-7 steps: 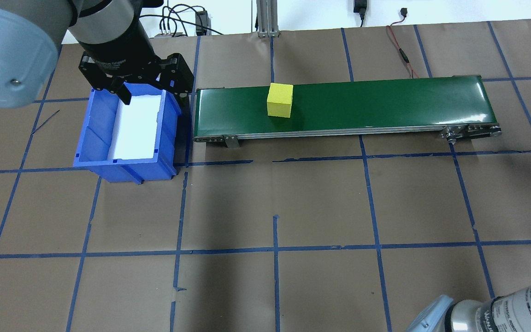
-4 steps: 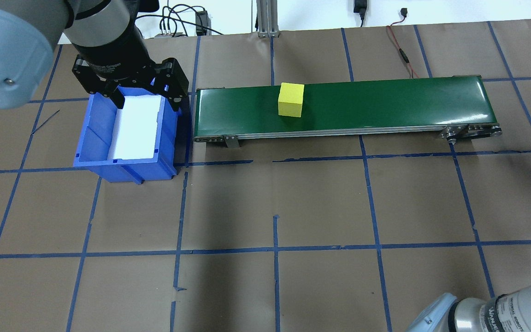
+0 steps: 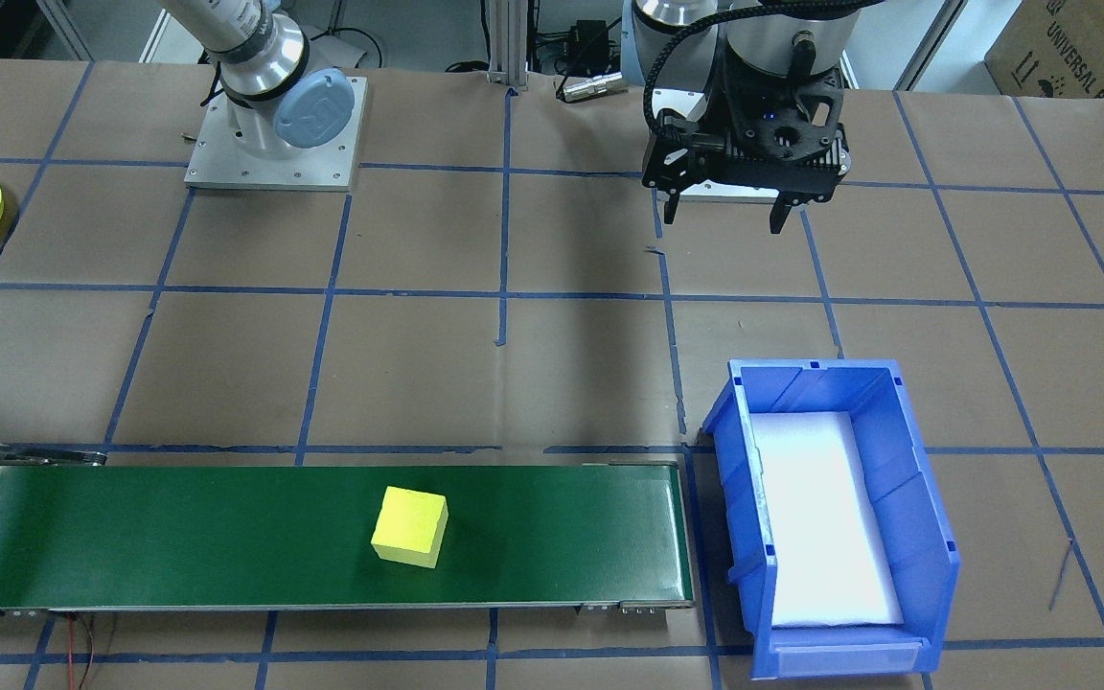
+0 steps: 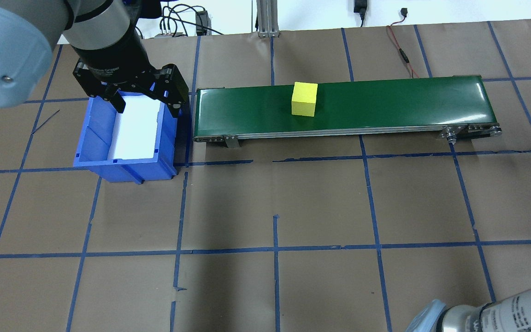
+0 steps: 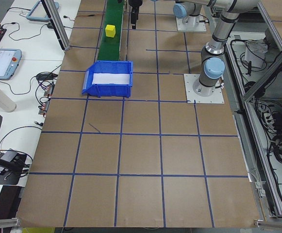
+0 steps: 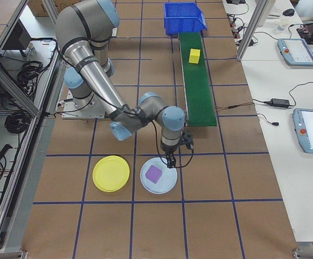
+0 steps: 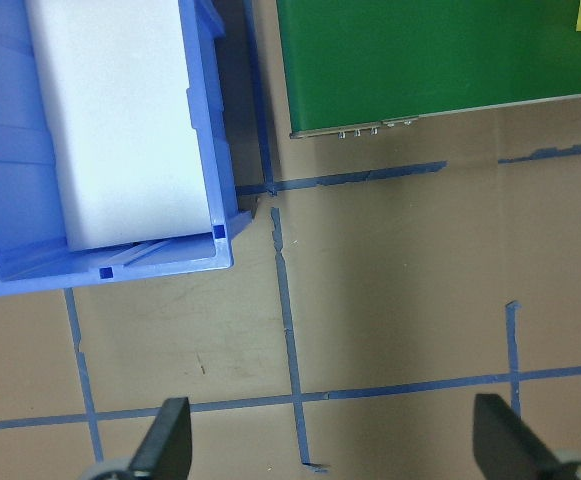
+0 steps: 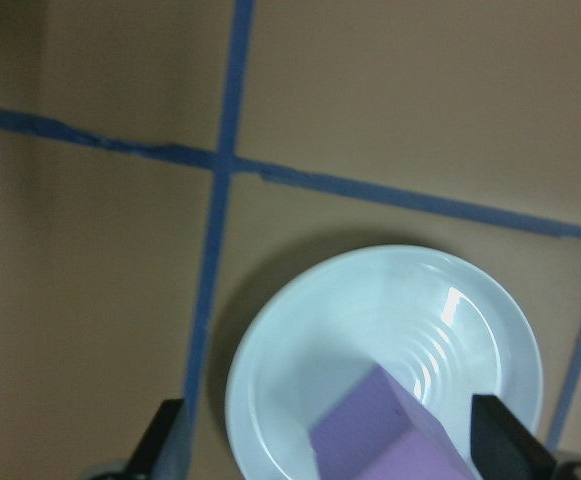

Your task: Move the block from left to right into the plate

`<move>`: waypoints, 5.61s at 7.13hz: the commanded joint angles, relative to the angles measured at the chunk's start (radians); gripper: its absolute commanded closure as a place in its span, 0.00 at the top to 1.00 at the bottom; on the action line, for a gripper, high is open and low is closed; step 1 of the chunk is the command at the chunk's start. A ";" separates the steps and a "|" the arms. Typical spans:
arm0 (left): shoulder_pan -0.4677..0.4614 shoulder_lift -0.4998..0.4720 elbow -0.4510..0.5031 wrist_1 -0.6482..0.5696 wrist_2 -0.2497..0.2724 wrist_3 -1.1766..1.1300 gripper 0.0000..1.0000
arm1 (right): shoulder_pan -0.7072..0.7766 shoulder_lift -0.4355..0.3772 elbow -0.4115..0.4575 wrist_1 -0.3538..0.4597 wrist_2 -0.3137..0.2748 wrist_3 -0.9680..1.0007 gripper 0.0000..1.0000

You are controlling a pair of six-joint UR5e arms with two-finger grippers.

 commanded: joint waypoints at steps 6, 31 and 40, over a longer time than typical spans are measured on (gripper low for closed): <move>-0.001 0.000 0.004 0.000 -0.004 -0.008 1.00 | 0.538 -0.060 -0.027 0.100 0.224 0.755 1.00; -0.009 -0.013 0.004 0.037 -0.018 -0.040 1.00 | -0.093 -0.149 0.042 0.166 0.063 -0.087 0.41; -0.010 -0.005 0.005 0.035 -0.020 -0.038 1.00 | -0.601 -0.134 0.344 0.062 0.085 -0.375 0.41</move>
